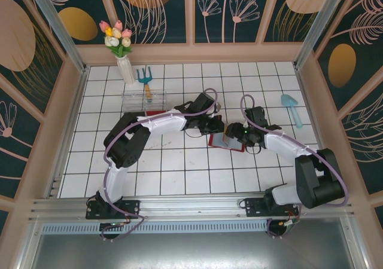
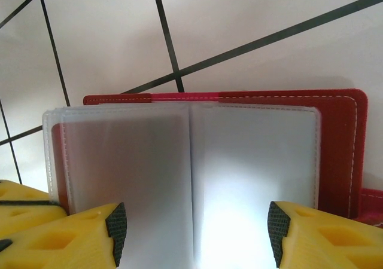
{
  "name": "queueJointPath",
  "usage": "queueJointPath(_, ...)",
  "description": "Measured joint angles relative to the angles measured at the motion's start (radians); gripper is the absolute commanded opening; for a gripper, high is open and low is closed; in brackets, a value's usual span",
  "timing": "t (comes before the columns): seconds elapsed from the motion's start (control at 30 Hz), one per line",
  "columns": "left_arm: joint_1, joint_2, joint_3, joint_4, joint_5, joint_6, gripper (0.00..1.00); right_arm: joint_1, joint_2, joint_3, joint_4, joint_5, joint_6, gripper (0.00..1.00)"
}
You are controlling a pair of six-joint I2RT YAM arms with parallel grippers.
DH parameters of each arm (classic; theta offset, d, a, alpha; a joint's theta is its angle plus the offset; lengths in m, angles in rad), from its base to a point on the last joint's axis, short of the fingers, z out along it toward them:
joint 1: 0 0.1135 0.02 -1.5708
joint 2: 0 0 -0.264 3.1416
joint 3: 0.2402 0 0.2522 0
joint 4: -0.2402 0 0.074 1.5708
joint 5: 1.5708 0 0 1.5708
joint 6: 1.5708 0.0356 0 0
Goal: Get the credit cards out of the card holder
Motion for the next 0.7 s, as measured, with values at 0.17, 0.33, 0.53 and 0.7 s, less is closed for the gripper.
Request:
queueJointPath(0.17, 0.0, 0.0, -0.002, 0.001, 0.0, 0.0, 0.0, 0.0, -0.103, -0.056, 0.017, -0.071, -0.006, 0.71)
queueJointPath(0.33, 0.0, 0.0, -0.008, 0.0, 0.0, 0.0, 0.0, 0.002, -0.152, -0.092, 0.061, -0.148, -0.006, 0.7)
queueJointPath(0.53, 0.0, 0.0, -0.013, 0.004, 0.0, 0.0, 0.0, 0.013, -0.132, -0.109, 0.068, -0.185, -0.008, 0.68)
queueJointPath(0.7, 0.0, 0.0, -0.013, 0.005, 0.0, 0.0, 0.0, 0.031, -0.105, -0.109, 0.068, -0.193, -0.023, 0.6)
